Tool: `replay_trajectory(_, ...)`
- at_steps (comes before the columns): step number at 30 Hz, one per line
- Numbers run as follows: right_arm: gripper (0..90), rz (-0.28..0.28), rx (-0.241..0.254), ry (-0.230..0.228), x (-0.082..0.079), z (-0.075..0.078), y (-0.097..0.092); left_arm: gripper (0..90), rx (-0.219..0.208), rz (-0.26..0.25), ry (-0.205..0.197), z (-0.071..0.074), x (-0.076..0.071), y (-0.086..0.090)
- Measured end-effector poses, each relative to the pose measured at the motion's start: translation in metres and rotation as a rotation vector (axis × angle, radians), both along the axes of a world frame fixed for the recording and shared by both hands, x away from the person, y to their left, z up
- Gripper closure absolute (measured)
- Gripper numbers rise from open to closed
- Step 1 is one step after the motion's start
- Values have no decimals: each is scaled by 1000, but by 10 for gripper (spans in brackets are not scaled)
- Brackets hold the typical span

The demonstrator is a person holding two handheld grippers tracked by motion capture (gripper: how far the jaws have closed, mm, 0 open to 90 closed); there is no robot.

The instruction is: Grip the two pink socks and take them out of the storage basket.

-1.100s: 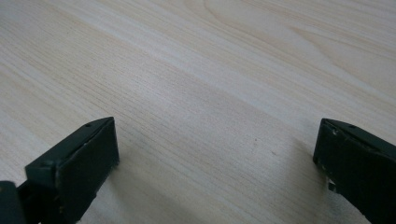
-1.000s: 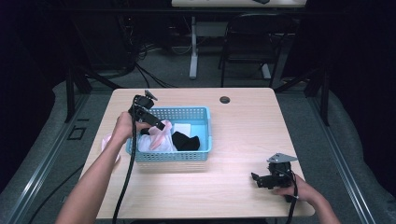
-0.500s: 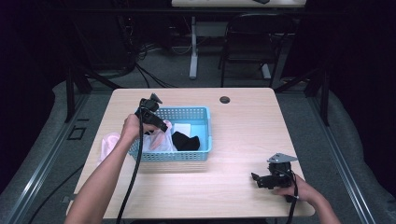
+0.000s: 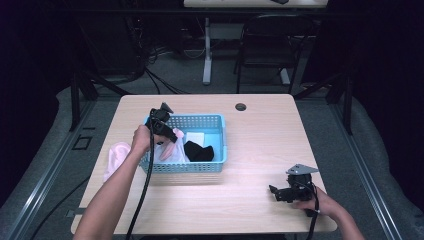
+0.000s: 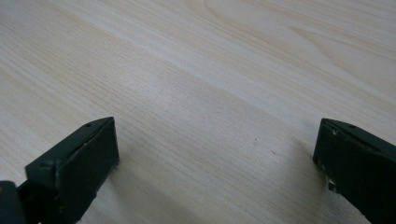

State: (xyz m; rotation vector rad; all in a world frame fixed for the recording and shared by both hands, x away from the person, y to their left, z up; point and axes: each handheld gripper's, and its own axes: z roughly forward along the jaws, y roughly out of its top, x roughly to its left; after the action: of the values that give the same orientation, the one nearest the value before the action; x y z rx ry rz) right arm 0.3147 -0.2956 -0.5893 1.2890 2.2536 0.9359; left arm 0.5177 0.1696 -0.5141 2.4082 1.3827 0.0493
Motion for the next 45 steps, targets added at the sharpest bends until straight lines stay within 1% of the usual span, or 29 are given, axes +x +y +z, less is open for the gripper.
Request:
replay_trajectory(2, 0, 0, 0, 1, 0, 0, 0, 601, -2, 2, 3, 0, 0, 0)
replay_trajectory(5, 0, 0, 0, 0, 0, 0, 0, 691, 2, -5, 1, 1, 0, 0)
replay_trajectory(7, 0, 2, 0, 1, 0, 0, 0, 724, -1, -2, -6, 2, -1, 0)
replay_trajectory(12, 0, 0, -1, 0, 0, 0, 0, 769, -8, -4, -17, 6, -3, 4)
replay_trajectory(15, 0, 0, -1, 0, 0, 0, 0, 775, -15, -8, -30, 10, -4, 7)
replay_trajectory(16, 0, 2, -1, 1, 0, 0, 0, 772, -19, -1, -34, 11, -4, 7)
replay_trajectory(17, 0, 0, 0, 0, 0, 0, 0, 768, -13, -8, -38, 13, -4, 9)
replay_trajectory(18, 0, 0, -1, 0, 0, 0, 0, 766, -19, 2, -40, 14, -5, 9)
replay_trajectory(20, 0, 1, -1, 0, 0, 0, 0, 763, -14, -1, -51, 16, -6, 11)
replay_trajectory(23, 0, 0, -2, -1, 0, 0, 0, 769, -24, -4, -64, 21, -7, 14)
replay_trajectory(24, 0, 0, -2, -1, 0, 0, 0, 771, -33, 6, -73, 23, -9, 14)
replay_trajectory(25, 0, 0, -2, -1, 0, 0, 0, 772, -28, -4, -76, 25, -8, 15)
replay_trajectory(27, 0, 0, -2, -2, 0, 0, 0, 766, -27, -4, -82, 30, -10, 15)
replay_trajectory(28, 0, 0, -2, -2, 0, 0, 0, 761, -25, -11, -90, 33, -10, 15)
replay_trajectory(29, 0, 0, -1, -2, 0, 0, 0, 762, -19, -18, -87, 36, -11, 15)
replay_trajectory(33, 0, -1, -1, -1, 0, 0, 0, 778, -6, -29, -114, 46, -13, 15)
replay_trajectory(37, 0, 0, -2, -1, 0, 0, 0, 800, -23, -31, -123, 56, -16, 17)
replay_trajectory(41, 0, -1, -2, -1, 0, 0, 0, 813, -27, -49, -143, 68, -19, 16)
replay_trajectory(42, 0, -1, -2, 0, 0, 0, 0, 816, -20, -55, -153, 71, -21, 15)
replay_trajectory(45, 0, 0, -6, 1, 0, 0, 0, 818, -16, -67, -160, 77, -23, 14)
